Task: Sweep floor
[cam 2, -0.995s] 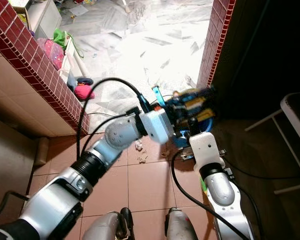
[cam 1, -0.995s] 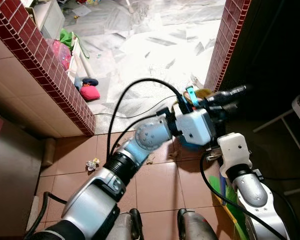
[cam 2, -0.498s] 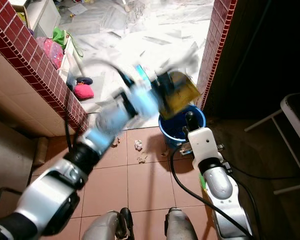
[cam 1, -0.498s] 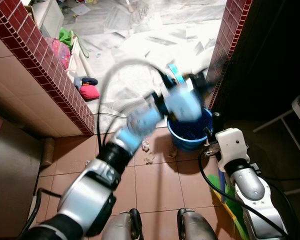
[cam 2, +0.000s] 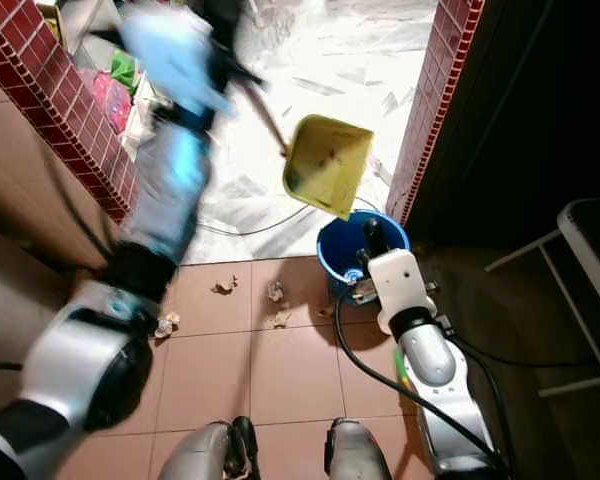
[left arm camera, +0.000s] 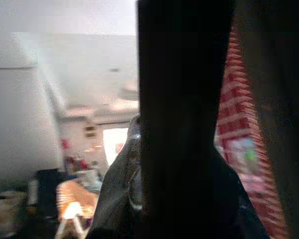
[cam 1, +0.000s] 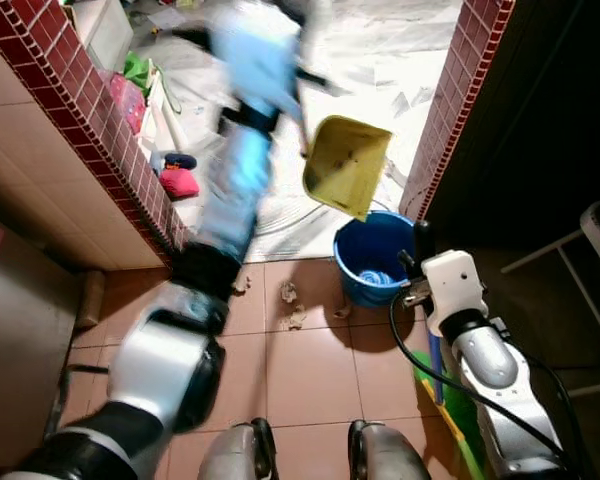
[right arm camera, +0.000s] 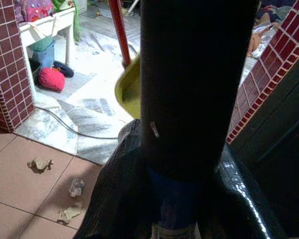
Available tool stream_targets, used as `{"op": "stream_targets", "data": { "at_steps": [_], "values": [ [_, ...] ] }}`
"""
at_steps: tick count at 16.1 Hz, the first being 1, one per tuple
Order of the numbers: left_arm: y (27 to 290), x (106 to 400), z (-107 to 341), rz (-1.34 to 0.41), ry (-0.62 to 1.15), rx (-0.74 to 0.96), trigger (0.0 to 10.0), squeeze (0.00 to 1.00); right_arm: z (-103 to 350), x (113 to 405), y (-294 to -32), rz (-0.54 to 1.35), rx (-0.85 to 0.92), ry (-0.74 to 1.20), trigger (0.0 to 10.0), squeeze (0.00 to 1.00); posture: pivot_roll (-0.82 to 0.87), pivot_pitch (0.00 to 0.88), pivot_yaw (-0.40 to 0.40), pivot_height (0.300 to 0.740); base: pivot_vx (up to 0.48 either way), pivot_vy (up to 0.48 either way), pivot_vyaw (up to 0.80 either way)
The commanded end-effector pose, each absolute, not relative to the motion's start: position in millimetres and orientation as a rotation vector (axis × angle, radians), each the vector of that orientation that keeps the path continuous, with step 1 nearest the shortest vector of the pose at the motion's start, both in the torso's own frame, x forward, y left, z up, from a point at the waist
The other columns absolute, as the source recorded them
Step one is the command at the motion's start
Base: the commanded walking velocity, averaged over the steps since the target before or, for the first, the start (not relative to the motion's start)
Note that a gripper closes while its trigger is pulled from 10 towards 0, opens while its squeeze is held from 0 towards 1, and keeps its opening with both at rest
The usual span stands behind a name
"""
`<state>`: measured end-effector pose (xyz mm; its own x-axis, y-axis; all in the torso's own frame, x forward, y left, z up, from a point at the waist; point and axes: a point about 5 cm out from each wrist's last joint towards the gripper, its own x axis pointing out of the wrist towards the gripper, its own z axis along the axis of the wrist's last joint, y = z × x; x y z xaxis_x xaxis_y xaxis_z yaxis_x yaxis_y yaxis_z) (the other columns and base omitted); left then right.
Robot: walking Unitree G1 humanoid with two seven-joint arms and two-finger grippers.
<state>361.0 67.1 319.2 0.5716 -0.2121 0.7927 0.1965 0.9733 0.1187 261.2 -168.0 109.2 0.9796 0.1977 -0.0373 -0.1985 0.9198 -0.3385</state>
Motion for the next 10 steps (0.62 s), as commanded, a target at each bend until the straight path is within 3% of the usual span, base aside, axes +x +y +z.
{"op": "stream_targets", "data": {
  "at_steps": [1,5,10],
  "values": [
    [77.5,343.6,368.4,-0.186,-1.148,-0.004,10.0,0.00,115.2,264.6,-160.9,0.229,-0.354,-0.048,10.0,0.00,-0.15,0.057,0.043,0.740,0.000,0.000,0.00],
    [108.8,353.7,361.4,-0.038,-1.064,0.108,10.0,0.00,111.0,269.6,-157.4,0.241,-0.346,-0.047,10.0,0.00,-0.12,0.053,0.038,0.740,0.000,0.000,0.00],
    [150.0,370.5,271.4,0.097,-0.676,0.230,10.0,0.00,110.2,278.7,-153.8,0.260,-0.332,-0.050,10.0,0.00,-0.07,0.056,0.019,0.740,0.000,0.000,0.00]
  ]
}}
